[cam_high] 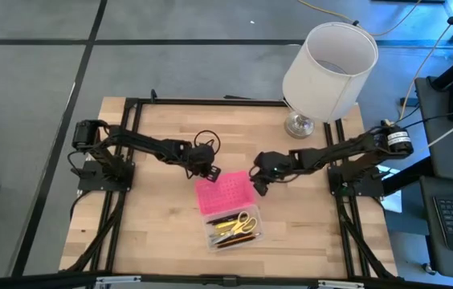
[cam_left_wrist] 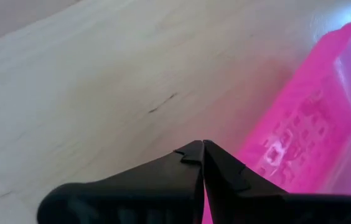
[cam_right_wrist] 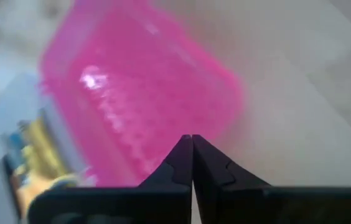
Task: Pick & place school supplies into a supply box
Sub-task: Close the pink supply box
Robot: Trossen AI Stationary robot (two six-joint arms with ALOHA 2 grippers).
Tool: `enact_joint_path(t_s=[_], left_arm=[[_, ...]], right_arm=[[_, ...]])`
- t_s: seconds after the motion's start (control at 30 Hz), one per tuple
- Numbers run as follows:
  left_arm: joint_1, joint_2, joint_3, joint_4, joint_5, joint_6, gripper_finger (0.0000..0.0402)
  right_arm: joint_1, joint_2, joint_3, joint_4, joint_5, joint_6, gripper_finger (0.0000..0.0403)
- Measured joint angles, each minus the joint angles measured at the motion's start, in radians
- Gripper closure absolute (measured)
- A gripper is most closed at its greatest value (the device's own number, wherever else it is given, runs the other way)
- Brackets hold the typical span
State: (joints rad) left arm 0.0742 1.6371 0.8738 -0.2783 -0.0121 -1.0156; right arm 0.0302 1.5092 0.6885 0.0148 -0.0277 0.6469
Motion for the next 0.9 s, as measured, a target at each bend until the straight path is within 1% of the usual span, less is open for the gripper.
enact_joint_path(t_s=[0.07, 0.17, 0.23, 0.3, 0.4, 0.47, 0.57, 0.63, 0.7, 0.77, 0.9], left_arm=[[0.01, 0.0, 0.0, -0.01, 0.008, 0.02, 0.0398], [0.027, 0.004, 0.0, -0.004, 0.019, 0.053, 0.0398], [0.043, 0.009, 0.0, 0.005, 0.056, 0.073, 0.0398], [0.058, 0.011, 0.0, 0.021, 0.087, 0.091, 0.0398], [0.076, 0.024, -0.001, 0.027, 0.135, 0.113, 0.0398], [0.083, 0.037, 0.001, 0.052, 0.164, 0.121, 0.0398], [0.086, 0.045, -0.002, 0.043, 0.173, 0.128, 0.0398], [0.086, 0.058, 0.001, 0.082, 0.178, 0.132, 0.0398], [0.086, 0.06, -0.001, 0.087, 0.207, 0.133, 0.0398], [0.085, 0.075, 0.001, 0.138, 0.229, 0.14, 0.0398], [0.085, 0.075, 0.0, 0.143, 0.25, 0.14, 0.0398]], right_arm=[[0.031, -0.022, 0.007, 0.0, -0.009, -0.033, 0.04], [0.108, -0.035, 0.034, 0.004, -0.082, -0.128, 0.0399], [0.177, -0.035, 0.056, 0.004, -0.121, -0.194, 0.0399], [0.243, -0.027, 0.074, 0.006, -0.127, -0.256, 0.0399], [0.32, -0.018, 0.077, -0.002, -0.126, -0.306, 0.0399], [0.364, -0.018, 0.077, -0.003, -0.124, -0.313, 0.0399], [0.42, -0.018, 0.077, -0.002, -0.122, -0.297, 0.0399], [0.452, -0.014, 0.077, 0.004, -0.103, -0.279, 0.0399], [0.478, 0.001, 0.077, 0.027, -0.082, -0.254, 0.0399], [0.506, 0.017, 0.077, 0.054, -0.059, -0.224, 0.0399], [0.555, 0.07, 0.106, 0.067, -0.002, -0.202, 0.0399]])
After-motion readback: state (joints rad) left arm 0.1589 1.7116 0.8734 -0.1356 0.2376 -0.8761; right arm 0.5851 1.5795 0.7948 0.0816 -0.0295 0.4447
